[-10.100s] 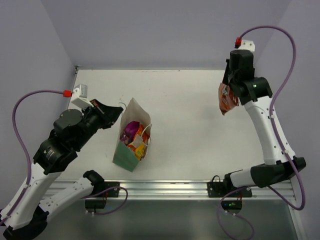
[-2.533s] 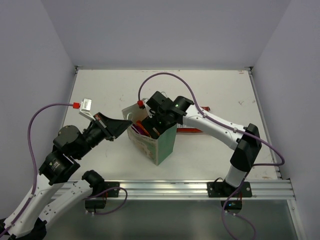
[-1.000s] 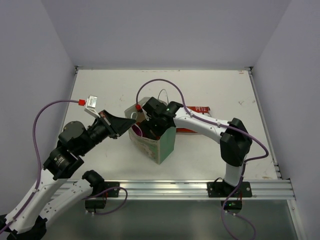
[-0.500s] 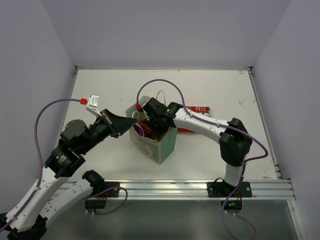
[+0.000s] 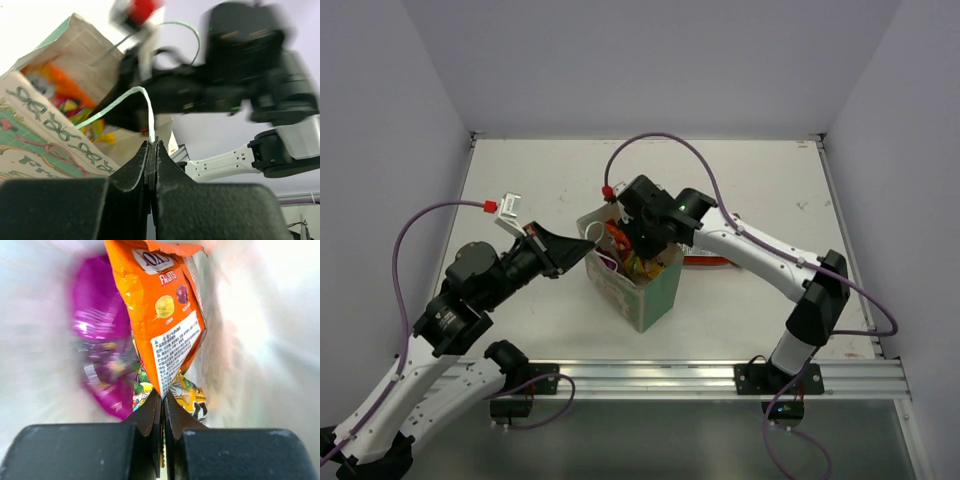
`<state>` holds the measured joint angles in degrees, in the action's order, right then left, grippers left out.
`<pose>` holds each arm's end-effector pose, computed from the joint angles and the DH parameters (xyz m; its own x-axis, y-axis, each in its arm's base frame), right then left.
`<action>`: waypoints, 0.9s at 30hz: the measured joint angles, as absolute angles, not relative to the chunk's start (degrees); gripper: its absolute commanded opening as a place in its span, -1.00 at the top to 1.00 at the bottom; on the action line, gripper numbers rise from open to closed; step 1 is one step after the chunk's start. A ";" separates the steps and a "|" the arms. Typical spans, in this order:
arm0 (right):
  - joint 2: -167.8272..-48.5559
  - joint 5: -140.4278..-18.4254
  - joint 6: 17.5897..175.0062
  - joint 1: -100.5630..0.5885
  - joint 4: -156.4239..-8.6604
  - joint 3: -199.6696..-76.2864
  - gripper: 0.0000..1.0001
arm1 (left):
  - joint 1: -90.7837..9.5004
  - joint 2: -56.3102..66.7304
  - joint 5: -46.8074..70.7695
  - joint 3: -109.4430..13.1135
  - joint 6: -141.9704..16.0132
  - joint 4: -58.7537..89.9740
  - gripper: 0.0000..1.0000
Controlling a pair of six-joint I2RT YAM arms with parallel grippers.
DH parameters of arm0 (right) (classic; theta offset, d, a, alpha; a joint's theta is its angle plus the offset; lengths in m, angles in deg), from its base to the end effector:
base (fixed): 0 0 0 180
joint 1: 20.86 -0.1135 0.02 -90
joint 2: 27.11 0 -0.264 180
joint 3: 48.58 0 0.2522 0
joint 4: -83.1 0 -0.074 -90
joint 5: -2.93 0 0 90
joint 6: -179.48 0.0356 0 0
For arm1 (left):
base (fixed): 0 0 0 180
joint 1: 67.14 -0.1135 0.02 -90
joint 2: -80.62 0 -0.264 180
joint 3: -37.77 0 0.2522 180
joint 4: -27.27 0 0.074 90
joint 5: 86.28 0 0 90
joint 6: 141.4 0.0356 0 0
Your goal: Take the snacks out of the paper bag
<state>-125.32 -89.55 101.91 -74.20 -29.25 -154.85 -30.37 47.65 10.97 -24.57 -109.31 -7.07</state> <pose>0.2179 0.2902 0.3157 -0.6725 -0.5434 -0.5024 -0.6590 0.7486 0.0725 0.0992 -0.0797 0.3714 -0.6253 -0.5819 -0.5200 0.3102 0.4261 -0.8498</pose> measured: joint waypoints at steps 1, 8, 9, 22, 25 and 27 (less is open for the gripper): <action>-124.78 -89.59 102.06 -74.20 -27.98 -157.56 1.00 | -30.37 47.65 10.97 -24.35 -109.29 -7.07 1.00; -123.45 -89.53 102.48 -74.20 -21.66 -177.89 1.00 | -30.37 47.65 10.70 -23.65 -109.31 -6.98 1.00; -123.45 -89.57 102.48 -74.18 -20.90 -180.47 1.00 | -30.37 47.65 10.59 -23.65 -109.31 -6.98 1.00; -119.07 -95.91 102.30 -73.81 -17.29 -195.88 1.00 | -30.37 49.61 7.40 -24.11 -108.87 -9.48 1.00; -114.90 -101.85 102.15 -71.78 -18.28 -193.02 1.00 | -30.37 49.61 6.66 -25.47 -108.63 -11.51 1.00; -112.04 -106.18 102.06 -69.39 -19.04 -190.81 1.00 | -30.37 49.63 6.33 -26.47 -108.33 -12.36 1.00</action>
